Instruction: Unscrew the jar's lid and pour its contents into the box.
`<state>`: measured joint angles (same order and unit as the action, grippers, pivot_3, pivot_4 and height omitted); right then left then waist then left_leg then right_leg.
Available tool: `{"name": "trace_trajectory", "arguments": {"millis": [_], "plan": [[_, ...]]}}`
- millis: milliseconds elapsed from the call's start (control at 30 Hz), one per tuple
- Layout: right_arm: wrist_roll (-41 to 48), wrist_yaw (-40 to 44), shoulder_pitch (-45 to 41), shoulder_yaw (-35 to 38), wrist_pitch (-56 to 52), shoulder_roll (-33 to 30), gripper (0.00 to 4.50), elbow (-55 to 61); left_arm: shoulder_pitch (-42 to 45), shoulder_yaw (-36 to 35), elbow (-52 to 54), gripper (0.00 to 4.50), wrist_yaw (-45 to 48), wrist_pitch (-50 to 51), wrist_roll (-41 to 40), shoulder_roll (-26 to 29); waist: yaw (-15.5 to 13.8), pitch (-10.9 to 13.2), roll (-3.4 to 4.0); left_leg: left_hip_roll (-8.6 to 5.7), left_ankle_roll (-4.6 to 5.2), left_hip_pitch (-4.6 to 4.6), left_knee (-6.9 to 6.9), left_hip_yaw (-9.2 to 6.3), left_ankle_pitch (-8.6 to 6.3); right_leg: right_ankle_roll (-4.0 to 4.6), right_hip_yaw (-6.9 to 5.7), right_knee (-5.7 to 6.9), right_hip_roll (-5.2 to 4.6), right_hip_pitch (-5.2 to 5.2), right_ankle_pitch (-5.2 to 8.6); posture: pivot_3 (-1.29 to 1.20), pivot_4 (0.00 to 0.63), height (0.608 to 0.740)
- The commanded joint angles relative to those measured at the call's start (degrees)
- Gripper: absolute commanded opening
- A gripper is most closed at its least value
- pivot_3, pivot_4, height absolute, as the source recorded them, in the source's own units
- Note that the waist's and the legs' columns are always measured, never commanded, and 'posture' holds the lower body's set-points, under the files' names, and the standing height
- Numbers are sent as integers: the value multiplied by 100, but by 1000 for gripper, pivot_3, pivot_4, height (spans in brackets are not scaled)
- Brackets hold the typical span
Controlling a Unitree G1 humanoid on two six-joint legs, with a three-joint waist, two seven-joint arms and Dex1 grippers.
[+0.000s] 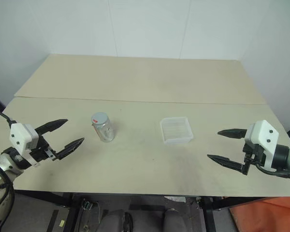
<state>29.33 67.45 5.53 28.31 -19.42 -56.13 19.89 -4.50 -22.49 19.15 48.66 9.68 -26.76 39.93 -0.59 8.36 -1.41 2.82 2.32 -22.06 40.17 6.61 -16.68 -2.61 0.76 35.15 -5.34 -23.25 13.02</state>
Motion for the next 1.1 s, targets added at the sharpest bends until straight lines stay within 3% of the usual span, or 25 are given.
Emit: {"name": "trace_trajectory", "arguments": {"millis": [33,500,867,1100], "plan": [[66,-11,-19,248,1,-110,4500,87,60,4,16,4484,74,-178,-23,10,0,0,0,0,0,0,0,0,0,0,0,1,0,0,0,0,150,740],[97,-35,-38,111,4,-49,4500,120,4,207,-18,4484,-61,-288,167,-202,-4,0,0,0,0,0,0,0,0,0,0,0,-1,1,0,0,150,740],[208,-205,9,-109,-4,186,4500,438,258,810,-466,4484,-686,-621,556,-1105,-6,0,0,-2,0,-1,1,-4,0,-4,0,-1,0,4,-3,0,150,740],[300,-203,-46,-197,1,199,4500,540,499,935,-1166,4484,-704,-1004,667,-1337,-4,0,0,-2,1,1,1,-4,0,-4,0,0,-1,4,-3,0,150,740]]}}
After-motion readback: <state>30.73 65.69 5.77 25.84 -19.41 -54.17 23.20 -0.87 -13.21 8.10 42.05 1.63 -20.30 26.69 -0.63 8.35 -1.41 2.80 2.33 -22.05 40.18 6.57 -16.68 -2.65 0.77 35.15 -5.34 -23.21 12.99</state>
